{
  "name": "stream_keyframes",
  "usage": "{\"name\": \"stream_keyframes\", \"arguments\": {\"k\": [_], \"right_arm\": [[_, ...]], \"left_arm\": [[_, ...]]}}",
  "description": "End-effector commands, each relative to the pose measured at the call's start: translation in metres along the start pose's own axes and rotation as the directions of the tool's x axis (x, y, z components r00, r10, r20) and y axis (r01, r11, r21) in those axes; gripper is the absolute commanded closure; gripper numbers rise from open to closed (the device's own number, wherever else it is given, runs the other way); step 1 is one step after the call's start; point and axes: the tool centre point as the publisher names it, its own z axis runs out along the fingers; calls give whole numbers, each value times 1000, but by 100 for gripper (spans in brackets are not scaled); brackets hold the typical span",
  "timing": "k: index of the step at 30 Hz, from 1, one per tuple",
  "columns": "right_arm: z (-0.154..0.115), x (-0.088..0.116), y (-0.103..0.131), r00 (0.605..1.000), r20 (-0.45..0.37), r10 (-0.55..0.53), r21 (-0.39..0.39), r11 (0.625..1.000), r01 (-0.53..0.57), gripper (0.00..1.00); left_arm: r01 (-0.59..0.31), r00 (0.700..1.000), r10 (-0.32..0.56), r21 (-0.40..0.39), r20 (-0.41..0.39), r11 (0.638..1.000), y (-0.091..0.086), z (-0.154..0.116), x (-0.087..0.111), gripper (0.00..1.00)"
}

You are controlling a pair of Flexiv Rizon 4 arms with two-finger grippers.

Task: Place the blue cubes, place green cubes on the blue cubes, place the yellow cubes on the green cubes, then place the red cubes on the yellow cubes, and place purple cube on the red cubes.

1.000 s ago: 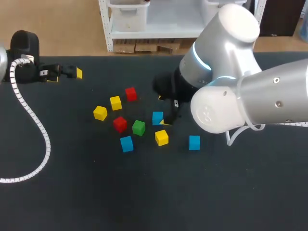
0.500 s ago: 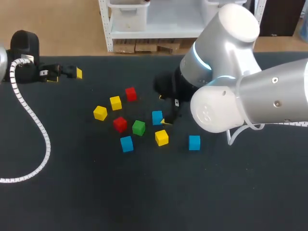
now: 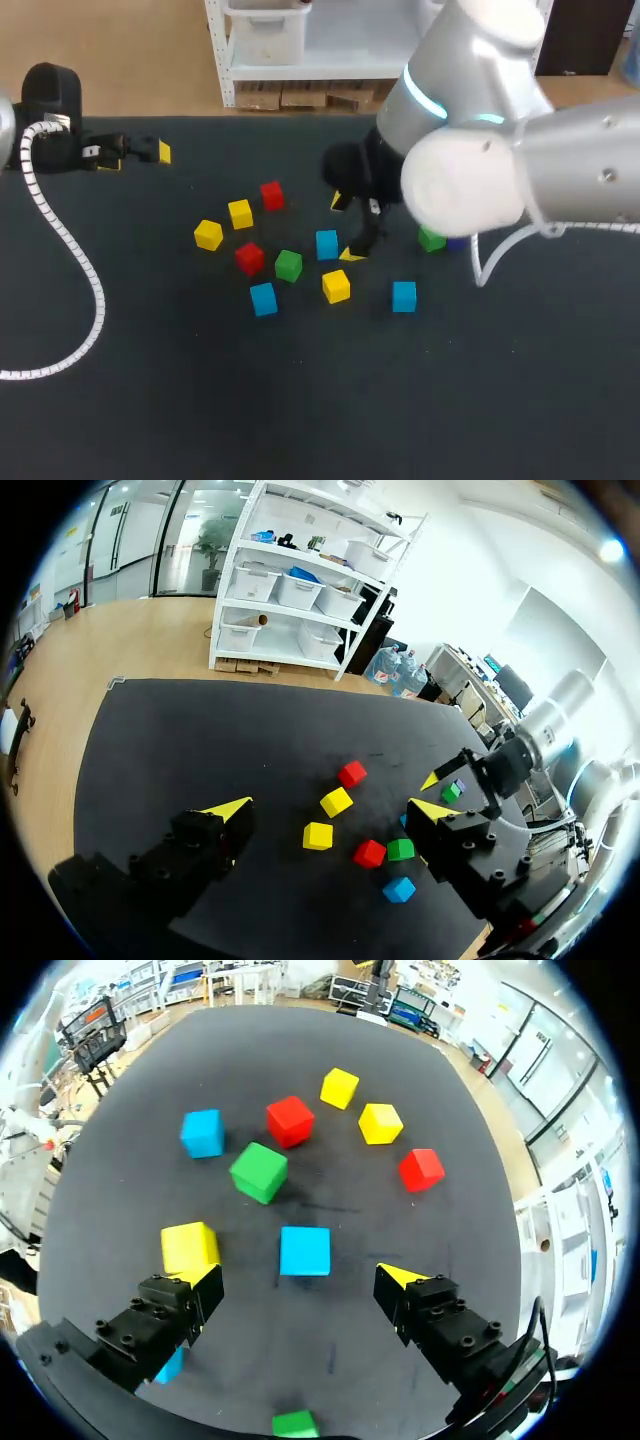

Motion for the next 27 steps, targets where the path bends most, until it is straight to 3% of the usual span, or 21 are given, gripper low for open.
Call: {"name": "stream_keyframes", "arguments": {"k": [1,13,27], "right_arm": [[-31,5,11,1000,13,6,-7,1000,-6,0],[-60,10,56,997,15,71,29,997,-72,0],[-63,46,123,976,8,219,67,973,-220,0]], "left_arm": [[0,1000,0,0,0,1000,0,0,0,0],[0,1000,0,0,0,1000,0,0,0,0],[0,1000,0,0,0,1000,0,0,0,0]]}}
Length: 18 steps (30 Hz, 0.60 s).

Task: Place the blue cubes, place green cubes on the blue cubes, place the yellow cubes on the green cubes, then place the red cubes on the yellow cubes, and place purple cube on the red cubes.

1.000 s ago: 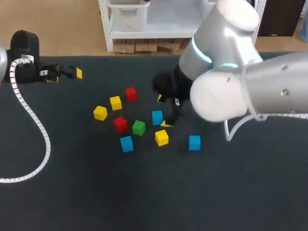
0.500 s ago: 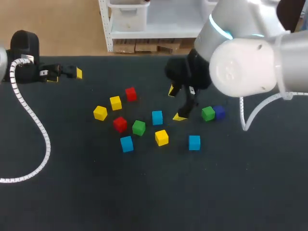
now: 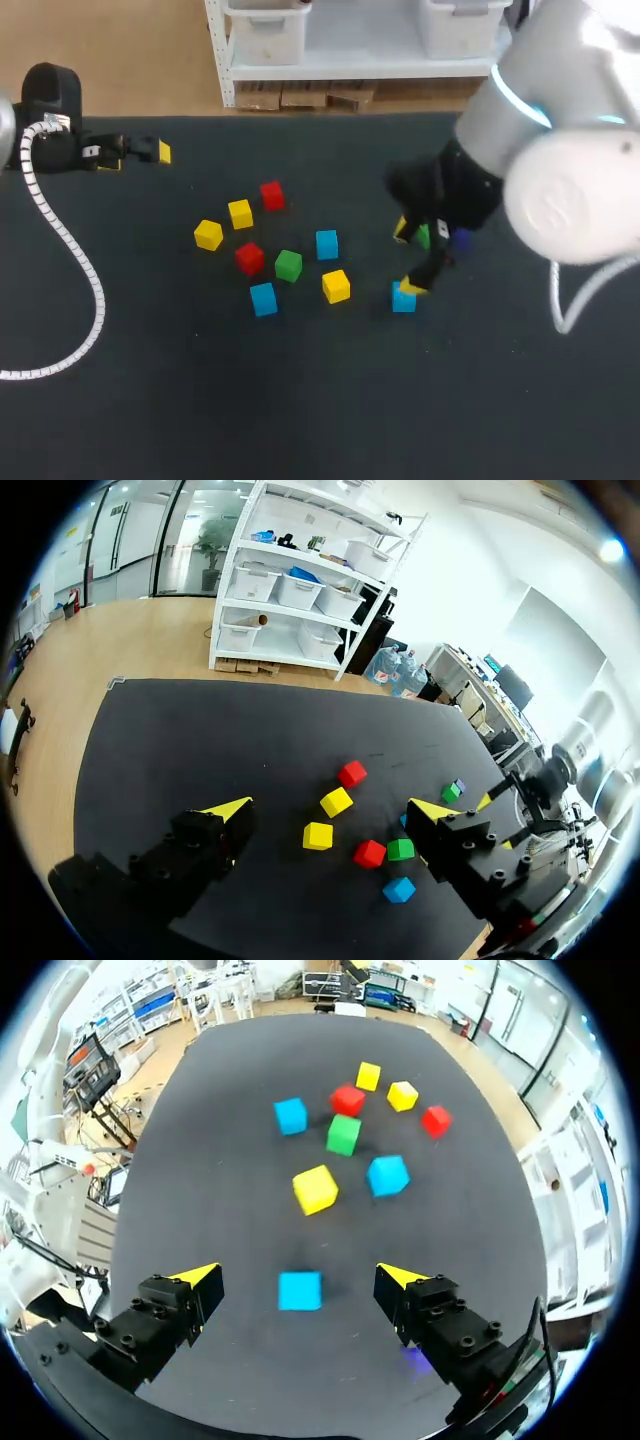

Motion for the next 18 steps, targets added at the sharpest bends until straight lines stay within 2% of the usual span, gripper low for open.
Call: {"name": "stream_keyframes", "arguments": {"k": [1,8,18], "right_arm": [[3,15,23,1000,15,18,102,995,-20,0],[20,27,28,1000,2,27,86,996,-27,0],[36,37,12,1000,-14,-8,66,998,9,0]], "left_arm": [[0,1000,0,0,0,1000,0,0,0,0],[0,1000,0,0,0,1000,0,0,0,0],[0,1000,0,0,0,1000,0,0,0,0]]}}
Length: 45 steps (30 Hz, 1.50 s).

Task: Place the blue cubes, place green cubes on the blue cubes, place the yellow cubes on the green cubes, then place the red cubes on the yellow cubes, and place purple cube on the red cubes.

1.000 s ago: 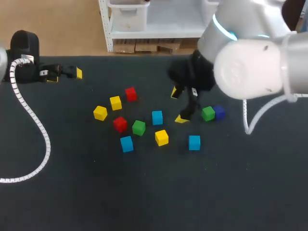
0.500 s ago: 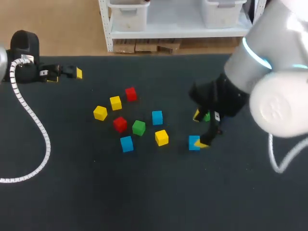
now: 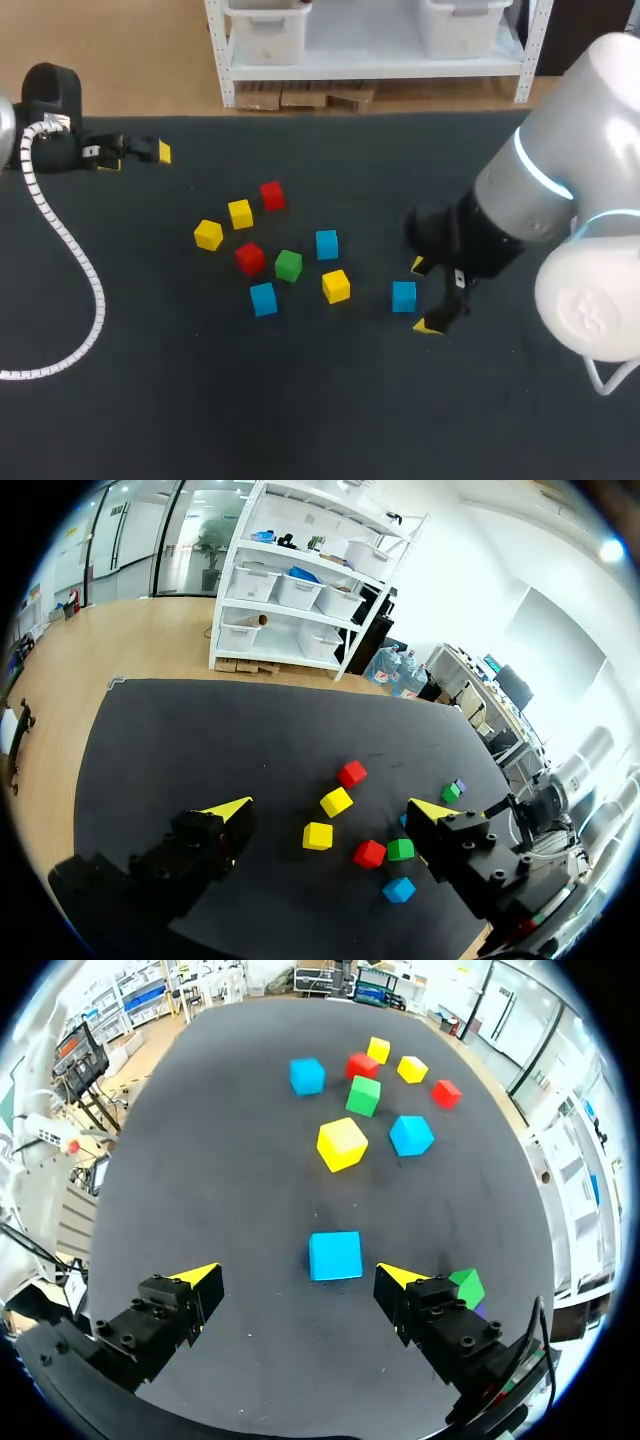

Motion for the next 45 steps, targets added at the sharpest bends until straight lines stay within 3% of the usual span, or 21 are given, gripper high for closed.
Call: {"name": "stream_keyframes", "arguments": {"k": [1,12,14,19,20,21,23,25,32,45], "right_arm": [[9,1,-9,1000,0,-2,-12,1000,2,0],[25,4,-19,1000,19,-1,-32,999,2,1],[27,4,-21,1000,22,-1,-35,999,2,10],[32,3,-26,999,42,-13,-38,999,14,17],[31,3,-27,999,44,-15,-38,999,17,25],[31,2,-27,999,44,-17,-38,999,19,55],[31,1,-28,998,51,-26,-41,999,28,71],[32,0,-27,997,66,-41,-38,998,44,100],[25,-7,-32,995,87,-51,-48,997,56,100],[2,-36,-91,984,85,-154,-37,987,157,100]], "left_arm": [[0,1000,0,0,0,1000,0,0,0,0],[0,1000,0,0,0,1000,0,0,0,0],[0,1000,0,0,0,1000,0,0,0,0],[0,1000,0,0,0,1000,0,0,0,0],[0,1000,0,0,0,1000,0,0,0,0],[0,1000,0,0,0,1000,0,0,0,0],[0,1000,0,0,0,1000,0,0,0,0],[0,1000,0,0,0,1000,0,0,0,0],[0,1000,0,0,0,1000,0,0,0,0],[0,1000,0,0,0,1000,0,0,0,0]]}}
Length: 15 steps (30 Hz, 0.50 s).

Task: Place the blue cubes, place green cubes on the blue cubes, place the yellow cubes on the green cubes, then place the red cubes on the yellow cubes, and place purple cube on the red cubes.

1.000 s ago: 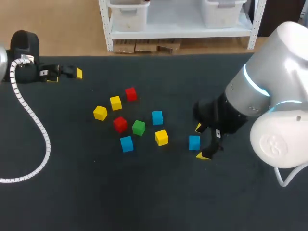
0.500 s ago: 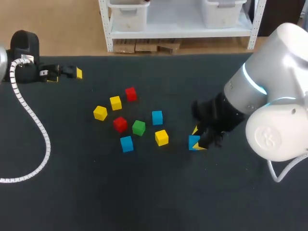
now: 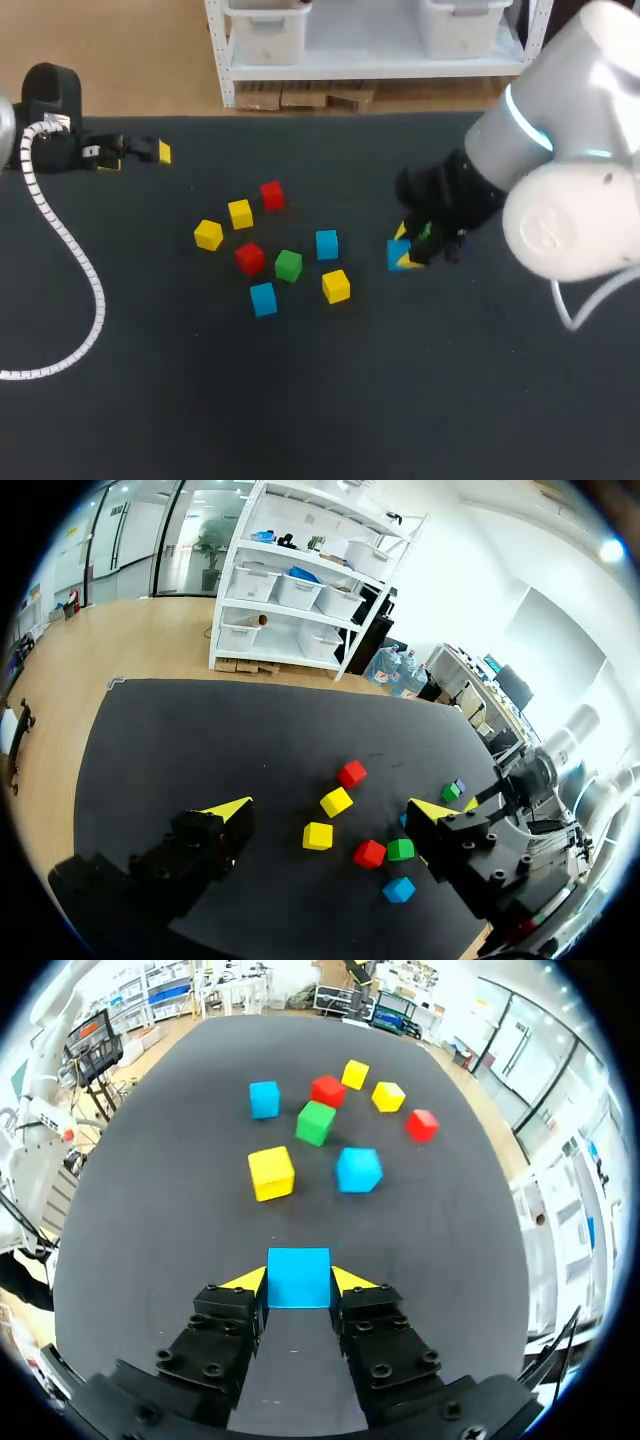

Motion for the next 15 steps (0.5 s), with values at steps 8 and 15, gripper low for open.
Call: {"name": "stream_keyframes", "arguments": {"k": [8,15], "right_arm": [[6,-8,-48,1000,-5,-22,-46,999,21,100],[20,-13,-59,999,3,-35,-58,998,35,100]], "left_arm": [[0,1000,0,0,0,1000,0,0,0,0],[0,1000,0,0,0,1000,0,0,0,0]]}}
